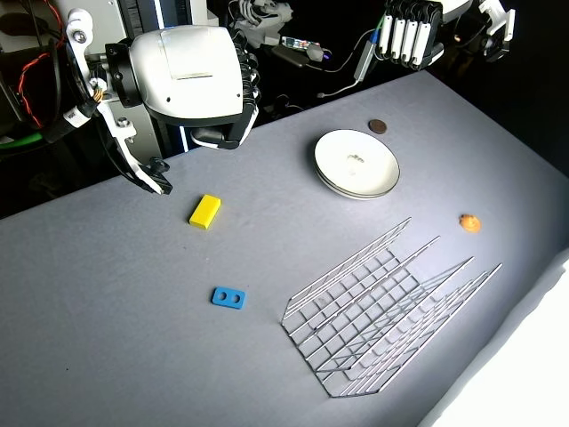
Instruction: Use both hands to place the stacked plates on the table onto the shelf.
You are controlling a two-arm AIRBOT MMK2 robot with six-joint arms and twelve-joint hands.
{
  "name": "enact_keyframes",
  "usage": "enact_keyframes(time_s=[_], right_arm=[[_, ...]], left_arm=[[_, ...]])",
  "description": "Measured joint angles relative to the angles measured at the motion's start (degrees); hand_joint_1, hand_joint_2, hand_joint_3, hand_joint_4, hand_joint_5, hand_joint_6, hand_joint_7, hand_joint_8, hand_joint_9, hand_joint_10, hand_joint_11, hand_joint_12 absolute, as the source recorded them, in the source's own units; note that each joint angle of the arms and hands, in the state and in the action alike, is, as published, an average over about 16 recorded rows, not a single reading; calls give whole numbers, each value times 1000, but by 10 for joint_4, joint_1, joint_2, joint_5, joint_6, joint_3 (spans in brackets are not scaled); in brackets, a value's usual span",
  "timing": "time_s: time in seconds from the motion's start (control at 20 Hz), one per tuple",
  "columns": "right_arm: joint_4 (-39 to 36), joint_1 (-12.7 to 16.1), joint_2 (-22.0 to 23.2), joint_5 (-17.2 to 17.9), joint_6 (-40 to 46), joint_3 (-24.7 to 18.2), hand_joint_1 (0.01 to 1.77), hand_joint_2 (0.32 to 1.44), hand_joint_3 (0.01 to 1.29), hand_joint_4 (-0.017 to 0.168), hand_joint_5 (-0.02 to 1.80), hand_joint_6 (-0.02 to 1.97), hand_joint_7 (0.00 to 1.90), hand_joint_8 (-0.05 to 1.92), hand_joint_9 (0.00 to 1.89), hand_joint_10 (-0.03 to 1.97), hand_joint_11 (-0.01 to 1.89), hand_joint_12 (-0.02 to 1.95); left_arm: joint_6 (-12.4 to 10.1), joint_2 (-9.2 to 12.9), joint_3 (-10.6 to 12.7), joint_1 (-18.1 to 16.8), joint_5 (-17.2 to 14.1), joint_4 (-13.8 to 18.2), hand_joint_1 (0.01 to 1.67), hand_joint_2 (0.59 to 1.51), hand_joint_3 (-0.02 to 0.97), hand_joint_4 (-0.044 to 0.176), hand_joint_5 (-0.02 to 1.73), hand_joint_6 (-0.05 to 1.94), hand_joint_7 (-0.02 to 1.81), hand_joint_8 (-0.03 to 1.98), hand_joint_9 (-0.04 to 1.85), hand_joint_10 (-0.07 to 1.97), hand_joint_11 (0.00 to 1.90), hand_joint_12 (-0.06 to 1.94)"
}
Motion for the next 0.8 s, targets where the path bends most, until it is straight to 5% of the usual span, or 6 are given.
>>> enact_keyframes(time_s=[0.45,0.6,0.8], right_arm=[[-2,0,0,-1,0,0,209,1196,37,15,317,421,331,400,360,411,462,350],[-4,0,0,-1,0,0,376,1159,24,-4,86,108,92,89,102,95,161,51],[-6,0,0,-2,0,0,723,1153,18,-2,16,29,16,20,12,18,13,6]], left_arm=[[8,-1,8,6,-1,-9,81,1086,31,11,403,337,400,330,400,326,326,382],[11,-1,11,10,-3,-13,14,1058,18,0,262,44,252,40,242,38,167,118],[14,-1,14,14,-6,-20,13,1060,19,0,248,0,240,-5,225,7,151,104]])
